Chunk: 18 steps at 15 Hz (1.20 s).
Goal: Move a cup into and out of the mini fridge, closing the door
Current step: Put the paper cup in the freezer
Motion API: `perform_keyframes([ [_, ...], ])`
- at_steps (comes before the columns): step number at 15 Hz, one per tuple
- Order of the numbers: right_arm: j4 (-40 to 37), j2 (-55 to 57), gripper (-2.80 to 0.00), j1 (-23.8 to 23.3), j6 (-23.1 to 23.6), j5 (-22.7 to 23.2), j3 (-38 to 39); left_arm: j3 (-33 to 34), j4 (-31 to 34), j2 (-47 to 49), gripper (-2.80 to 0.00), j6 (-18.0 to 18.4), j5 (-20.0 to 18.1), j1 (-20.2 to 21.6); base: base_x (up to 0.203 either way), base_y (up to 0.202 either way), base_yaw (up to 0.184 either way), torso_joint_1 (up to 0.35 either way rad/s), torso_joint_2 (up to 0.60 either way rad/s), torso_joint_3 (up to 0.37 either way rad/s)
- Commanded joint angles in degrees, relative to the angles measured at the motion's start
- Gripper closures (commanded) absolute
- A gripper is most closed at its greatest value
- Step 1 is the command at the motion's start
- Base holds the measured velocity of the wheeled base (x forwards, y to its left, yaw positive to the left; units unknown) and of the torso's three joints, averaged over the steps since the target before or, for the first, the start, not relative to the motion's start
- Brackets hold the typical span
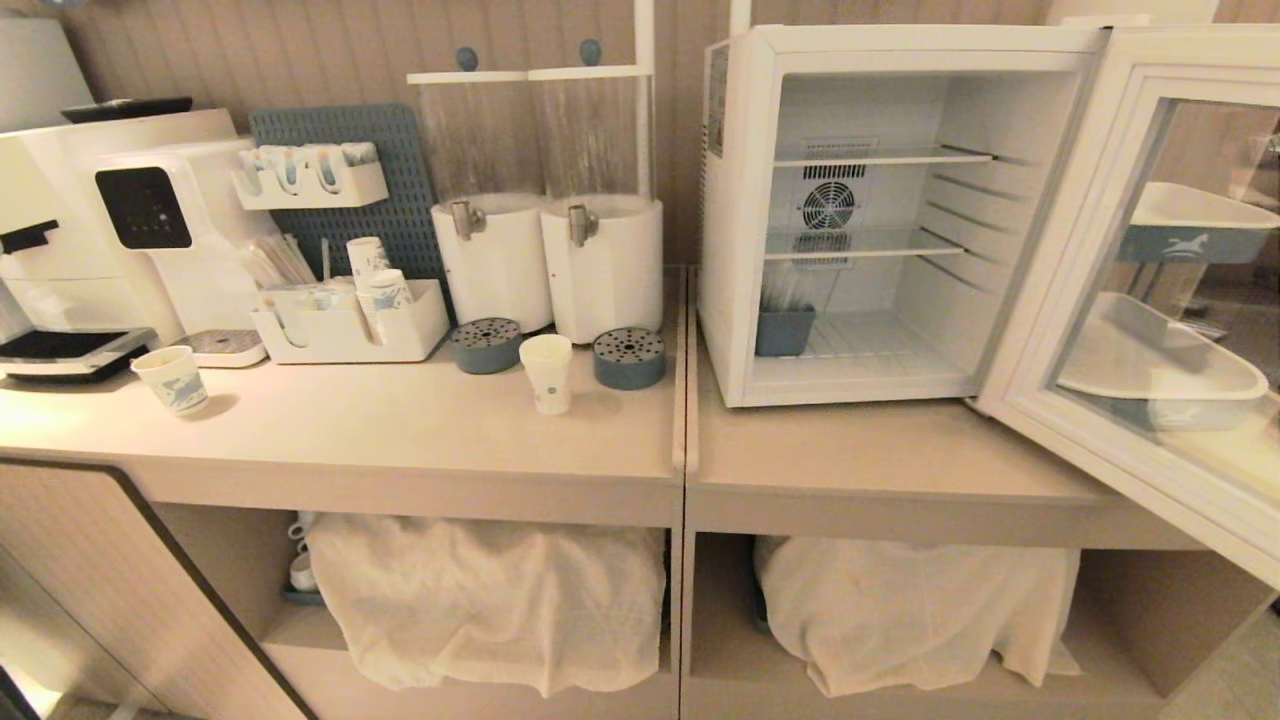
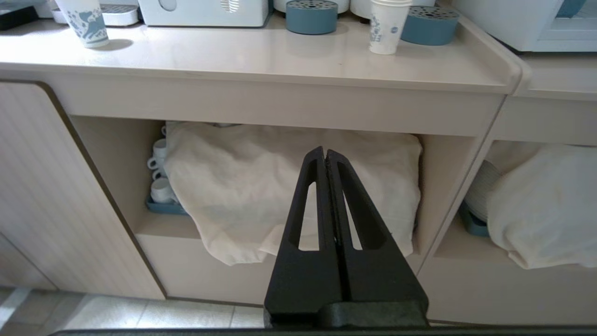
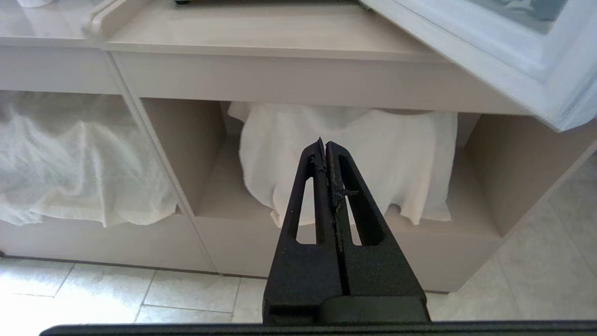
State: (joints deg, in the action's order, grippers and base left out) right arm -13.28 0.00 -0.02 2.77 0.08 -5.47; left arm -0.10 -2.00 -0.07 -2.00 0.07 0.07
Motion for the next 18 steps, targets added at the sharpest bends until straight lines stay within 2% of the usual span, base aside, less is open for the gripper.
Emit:
perform_keyframes([
  [1, -0.08, 0.09, 0.0, 0.02, 0.04, 0.01, 0.02, 0.01, -0.02, -0.01, 0.0, -0.02, 0.01, 0.01, 0.0, 0.193, -0.031, 0.002, 0.01, -0.002],
  [18, -0.08, 0.09, 0.0, 0.02, 0.04, 0.01, 0.02, -0.08, 0.24, -0.01, 0.0, -0.02, 0.01, 0.01, 0.0, 0.189, -0.002, 0.003, 0.0, 0.002],
])
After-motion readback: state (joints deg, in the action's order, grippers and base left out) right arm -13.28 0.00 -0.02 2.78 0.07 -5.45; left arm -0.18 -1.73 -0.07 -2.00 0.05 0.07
